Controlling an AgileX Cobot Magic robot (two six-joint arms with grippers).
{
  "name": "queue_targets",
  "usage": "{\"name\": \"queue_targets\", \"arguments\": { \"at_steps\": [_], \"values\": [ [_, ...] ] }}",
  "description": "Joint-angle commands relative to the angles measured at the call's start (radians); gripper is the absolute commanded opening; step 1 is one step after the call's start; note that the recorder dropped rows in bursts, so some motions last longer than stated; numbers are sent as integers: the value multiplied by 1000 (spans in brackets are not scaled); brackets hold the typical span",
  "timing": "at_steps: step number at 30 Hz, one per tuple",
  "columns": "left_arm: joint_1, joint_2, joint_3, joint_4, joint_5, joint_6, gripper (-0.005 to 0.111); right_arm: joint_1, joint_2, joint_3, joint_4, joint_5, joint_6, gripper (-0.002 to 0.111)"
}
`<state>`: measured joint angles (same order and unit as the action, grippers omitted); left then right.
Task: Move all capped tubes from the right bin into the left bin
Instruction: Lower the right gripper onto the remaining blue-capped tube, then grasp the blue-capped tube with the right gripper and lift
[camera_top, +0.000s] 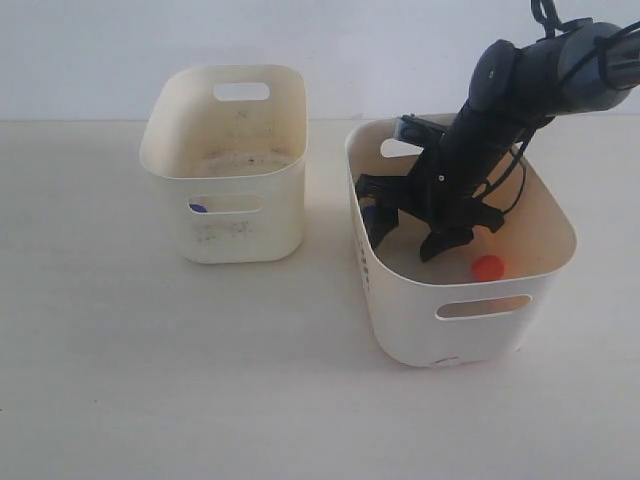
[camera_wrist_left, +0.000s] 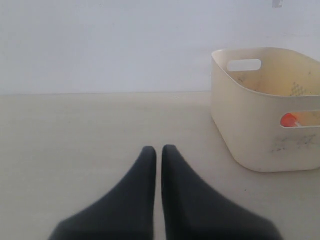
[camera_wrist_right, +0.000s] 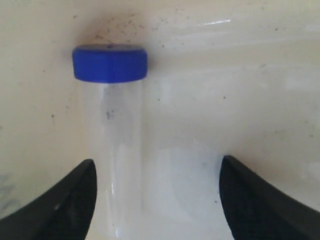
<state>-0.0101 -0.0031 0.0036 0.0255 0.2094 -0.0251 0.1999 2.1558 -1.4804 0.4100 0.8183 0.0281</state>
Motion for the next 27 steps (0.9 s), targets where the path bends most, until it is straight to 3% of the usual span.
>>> {"name": "queue_targets", "arguments": {
  "at_steps": [1, 4, 23, 27],
  "values": [
    [0, 3, -4, -6, -7, -10, 4, 2, 43, 5, -56, -25, 17, 65],
    [0, 3, -4, -6, -7, -10, 4, 2, 55, 5, -61, -28, 21, 62],
    [0, 3, -4, -6, -7, -10, 4, 2, 55, 5, -86, -29, 21, 1],
    [0, 3, -4, -6, -7, -10, 4, 2, 43, 5, -86, -32, 21, 0]
  ]
}}
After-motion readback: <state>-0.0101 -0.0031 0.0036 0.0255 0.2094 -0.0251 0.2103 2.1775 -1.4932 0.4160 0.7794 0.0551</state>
